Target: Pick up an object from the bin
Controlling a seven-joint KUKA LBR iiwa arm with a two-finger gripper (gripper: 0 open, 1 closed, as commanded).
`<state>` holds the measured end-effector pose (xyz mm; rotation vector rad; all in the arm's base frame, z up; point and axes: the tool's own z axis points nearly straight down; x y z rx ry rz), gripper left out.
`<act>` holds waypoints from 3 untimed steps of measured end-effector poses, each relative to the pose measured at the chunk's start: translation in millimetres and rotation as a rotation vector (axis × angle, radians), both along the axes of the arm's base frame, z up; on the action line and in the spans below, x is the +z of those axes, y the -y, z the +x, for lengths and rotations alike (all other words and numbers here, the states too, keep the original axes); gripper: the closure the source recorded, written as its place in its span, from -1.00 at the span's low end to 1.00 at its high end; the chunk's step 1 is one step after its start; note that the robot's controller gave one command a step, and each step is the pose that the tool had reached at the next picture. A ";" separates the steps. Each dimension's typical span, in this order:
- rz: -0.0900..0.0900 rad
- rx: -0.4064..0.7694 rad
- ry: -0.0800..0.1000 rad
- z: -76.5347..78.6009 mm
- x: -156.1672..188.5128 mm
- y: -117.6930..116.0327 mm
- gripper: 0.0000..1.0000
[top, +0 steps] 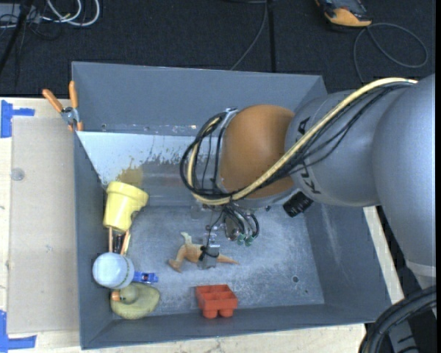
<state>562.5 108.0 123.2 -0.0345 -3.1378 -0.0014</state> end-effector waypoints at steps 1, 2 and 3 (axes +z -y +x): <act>-0.002 -0.039 -0.005 -9.8 -42.8 7.5 -1.00; 0.002 -0.033 -0.005 -7.7 -62.5 10.2 1.00; 0.001 -0.030 -0.003 -7.4 -61.3 11.6 1.00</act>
Offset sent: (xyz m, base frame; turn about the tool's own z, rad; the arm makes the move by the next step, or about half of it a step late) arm -0.0054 -0.0157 -0.0532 0.0238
